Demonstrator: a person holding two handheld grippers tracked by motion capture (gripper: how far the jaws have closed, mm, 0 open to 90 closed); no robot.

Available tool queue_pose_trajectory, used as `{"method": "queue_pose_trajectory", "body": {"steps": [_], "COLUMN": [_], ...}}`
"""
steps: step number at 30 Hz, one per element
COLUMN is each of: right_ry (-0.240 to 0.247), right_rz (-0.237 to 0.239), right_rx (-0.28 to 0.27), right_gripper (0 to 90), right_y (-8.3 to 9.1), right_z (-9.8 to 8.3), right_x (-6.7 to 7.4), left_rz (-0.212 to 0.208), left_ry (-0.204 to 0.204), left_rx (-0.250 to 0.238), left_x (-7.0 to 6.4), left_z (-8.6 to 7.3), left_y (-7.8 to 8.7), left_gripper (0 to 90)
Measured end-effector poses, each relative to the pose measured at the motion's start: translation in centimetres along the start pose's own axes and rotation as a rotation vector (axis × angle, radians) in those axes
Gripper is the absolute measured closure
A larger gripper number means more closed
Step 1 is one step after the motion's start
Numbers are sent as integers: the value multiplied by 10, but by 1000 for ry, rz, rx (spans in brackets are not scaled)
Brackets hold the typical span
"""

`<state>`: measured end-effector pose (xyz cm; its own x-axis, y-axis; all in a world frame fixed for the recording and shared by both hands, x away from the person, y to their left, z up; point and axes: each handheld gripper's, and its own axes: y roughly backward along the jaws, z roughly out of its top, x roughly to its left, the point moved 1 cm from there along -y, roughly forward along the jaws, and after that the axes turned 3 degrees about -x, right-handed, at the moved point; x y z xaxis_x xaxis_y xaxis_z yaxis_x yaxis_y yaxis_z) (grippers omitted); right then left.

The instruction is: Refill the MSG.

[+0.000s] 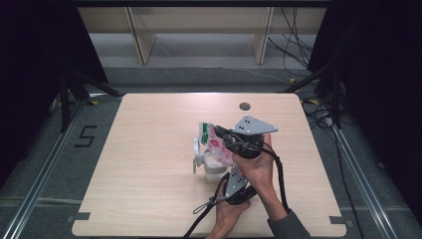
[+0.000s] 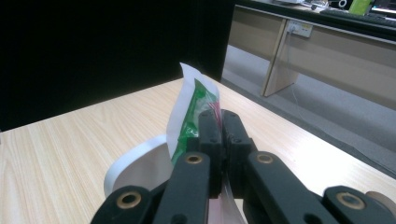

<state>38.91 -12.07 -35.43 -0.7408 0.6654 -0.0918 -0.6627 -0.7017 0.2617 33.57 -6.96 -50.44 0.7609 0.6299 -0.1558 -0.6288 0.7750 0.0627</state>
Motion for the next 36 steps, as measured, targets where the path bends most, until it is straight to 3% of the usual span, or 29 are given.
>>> {"method": "queue_pose_trajectory", "body": {"steps": [6,10,11,13,17,22,28,36], "right_ry": [-21,1,-18,-15,-1,-14,-14,-18], "right_rz": [19,4,26,7,8,26,6,18], "right_rx": [0,1,7,6,12,4,7,12], "right_gripper": [895,896,896,896,896,896,895,896], "right_y": [1,0,-2,-1,1,-1,-2,0], "right_z": [1,0,-1,-1,0,-1,-1,0], "right_x": [0,0,1,0,-1,0,0,-1], "left_rz": [-11,-4,-4,-4,-4,-4,-13,-14], "left_ry": [0,1,1,0,2,0,5,3], "left_rx": [-16,-2,-1,-1,-3,-4,-11,-13], "left_x": [0,-1,-1,0,-1,-1,-1,-1], "left_z": [0,0,0,0,0,1,0,0], "left_y": [-1,0,0,0,0,0,-1,-1], "left_gripper": [790,790,790,790,790,790,789,789]}}
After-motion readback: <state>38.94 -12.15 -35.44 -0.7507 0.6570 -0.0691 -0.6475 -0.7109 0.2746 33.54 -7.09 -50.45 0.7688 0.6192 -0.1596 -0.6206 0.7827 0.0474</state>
